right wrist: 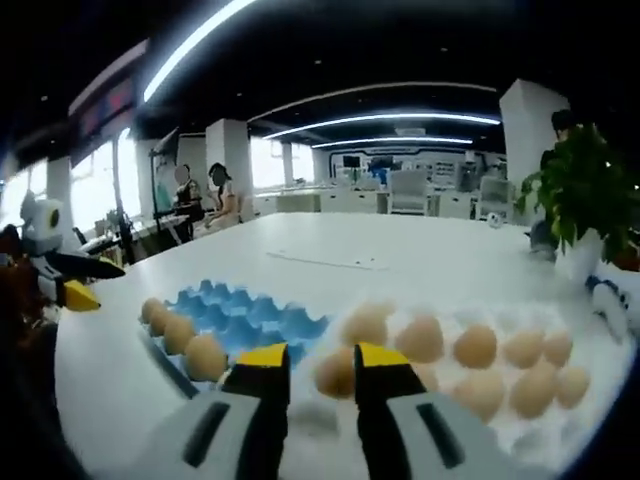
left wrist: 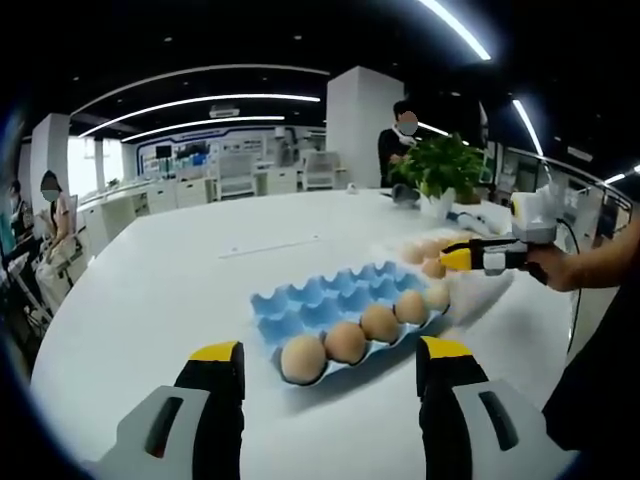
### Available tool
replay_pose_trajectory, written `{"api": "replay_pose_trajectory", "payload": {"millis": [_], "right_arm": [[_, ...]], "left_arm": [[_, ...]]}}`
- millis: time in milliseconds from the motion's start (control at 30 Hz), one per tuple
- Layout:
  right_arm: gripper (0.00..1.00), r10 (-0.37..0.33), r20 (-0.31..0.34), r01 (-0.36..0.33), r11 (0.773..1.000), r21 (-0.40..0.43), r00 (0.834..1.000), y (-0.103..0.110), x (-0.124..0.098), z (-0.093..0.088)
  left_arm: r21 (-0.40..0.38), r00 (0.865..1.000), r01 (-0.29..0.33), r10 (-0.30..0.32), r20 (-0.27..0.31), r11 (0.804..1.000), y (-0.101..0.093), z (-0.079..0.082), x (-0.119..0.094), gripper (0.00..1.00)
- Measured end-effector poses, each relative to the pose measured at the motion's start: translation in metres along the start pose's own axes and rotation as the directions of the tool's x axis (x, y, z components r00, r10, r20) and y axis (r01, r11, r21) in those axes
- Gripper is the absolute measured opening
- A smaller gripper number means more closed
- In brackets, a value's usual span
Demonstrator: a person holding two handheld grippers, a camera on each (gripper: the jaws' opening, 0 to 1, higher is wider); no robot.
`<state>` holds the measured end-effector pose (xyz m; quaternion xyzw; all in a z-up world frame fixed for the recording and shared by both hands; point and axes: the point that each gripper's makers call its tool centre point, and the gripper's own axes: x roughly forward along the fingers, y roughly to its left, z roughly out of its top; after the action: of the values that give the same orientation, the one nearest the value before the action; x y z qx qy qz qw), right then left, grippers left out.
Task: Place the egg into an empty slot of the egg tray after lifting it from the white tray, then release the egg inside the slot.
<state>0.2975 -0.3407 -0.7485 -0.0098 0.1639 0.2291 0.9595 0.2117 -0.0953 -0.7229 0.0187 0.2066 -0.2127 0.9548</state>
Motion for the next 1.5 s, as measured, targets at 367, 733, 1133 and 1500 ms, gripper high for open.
{"api": "replay_pose_trajectory", "payload": {"millis": [367,733,1133,1500], "right_arm": [[0.26,-0.072,-0.123,0.069,0.997,-0.026,0.99,-0.007,0.017,-0.014],[0.24,-0.097,-0.25,0.059,0.986,-0.156,0.963,-0.007,0.023,-0.023],[0.25,-0.021,-0.362,-0.072,0.968,-0.24,0.932,-0.004,0.03,-0.027],[0.24,0.009,-0.332,-0.086,0.972,-0.218,0.943,-0.005,0.028,-0.026]], "left_arm": [[-0.002,1.0,0.002,-0.002,-0.003,1.0,0.0,-0.001,-0.001,0.69],[-0.014,1.0,-0.001,0.001,0.001,1.0,0.0,-0.002,-0.001,0.69],[-0.053,1.0,0.004,-0.003,0.028,0.999,0.005,0.003,0.001,0.66],[-0.06,1.0,0.002,0.0,0.03,0.998,0.006,0.004,0.0,0.67]]}}
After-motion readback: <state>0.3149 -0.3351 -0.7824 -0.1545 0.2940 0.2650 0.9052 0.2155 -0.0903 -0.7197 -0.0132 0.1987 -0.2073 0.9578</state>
